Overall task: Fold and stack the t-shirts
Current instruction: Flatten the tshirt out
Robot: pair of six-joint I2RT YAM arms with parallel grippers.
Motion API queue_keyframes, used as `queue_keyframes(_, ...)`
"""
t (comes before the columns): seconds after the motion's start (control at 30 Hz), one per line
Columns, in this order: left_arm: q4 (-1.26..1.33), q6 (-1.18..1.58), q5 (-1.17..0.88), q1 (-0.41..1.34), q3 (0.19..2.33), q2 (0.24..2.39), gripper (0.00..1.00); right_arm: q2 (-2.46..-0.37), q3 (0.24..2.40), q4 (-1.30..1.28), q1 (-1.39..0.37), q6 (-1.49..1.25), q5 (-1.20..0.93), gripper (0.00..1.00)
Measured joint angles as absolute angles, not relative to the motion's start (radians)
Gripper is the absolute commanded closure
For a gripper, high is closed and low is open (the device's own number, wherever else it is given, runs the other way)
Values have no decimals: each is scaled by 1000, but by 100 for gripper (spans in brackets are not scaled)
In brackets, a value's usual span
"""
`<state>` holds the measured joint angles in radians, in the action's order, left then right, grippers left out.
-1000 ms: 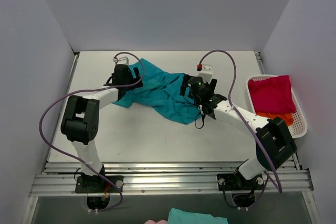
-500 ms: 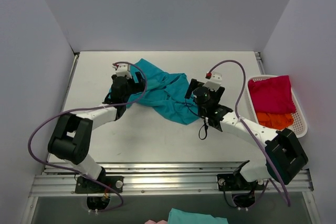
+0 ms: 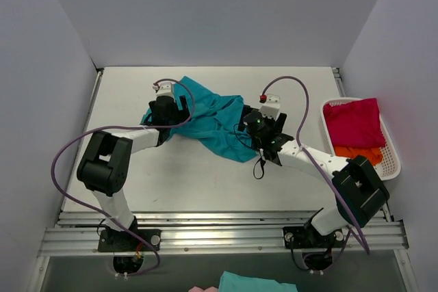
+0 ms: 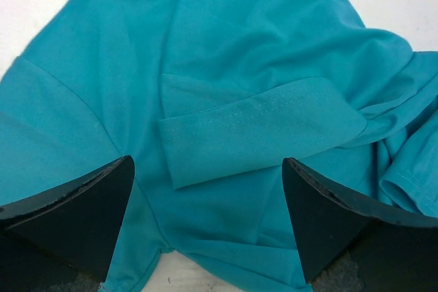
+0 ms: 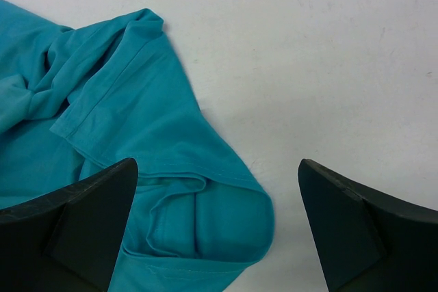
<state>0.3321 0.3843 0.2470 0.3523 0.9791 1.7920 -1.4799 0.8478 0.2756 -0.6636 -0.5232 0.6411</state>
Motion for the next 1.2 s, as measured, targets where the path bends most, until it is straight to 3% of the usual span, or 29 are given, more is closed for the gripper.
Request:
queue_keyframes(0.33, 313, 408, 216, 350, 1066, 1951, 0, -1480, 851, 262, -664, -524, 651, 0)
queue_keyframes(1.2, 183, 448, 152, 306, 1229, 2029, 0, -1507, 873, 246, -662, -527, 651, 0)
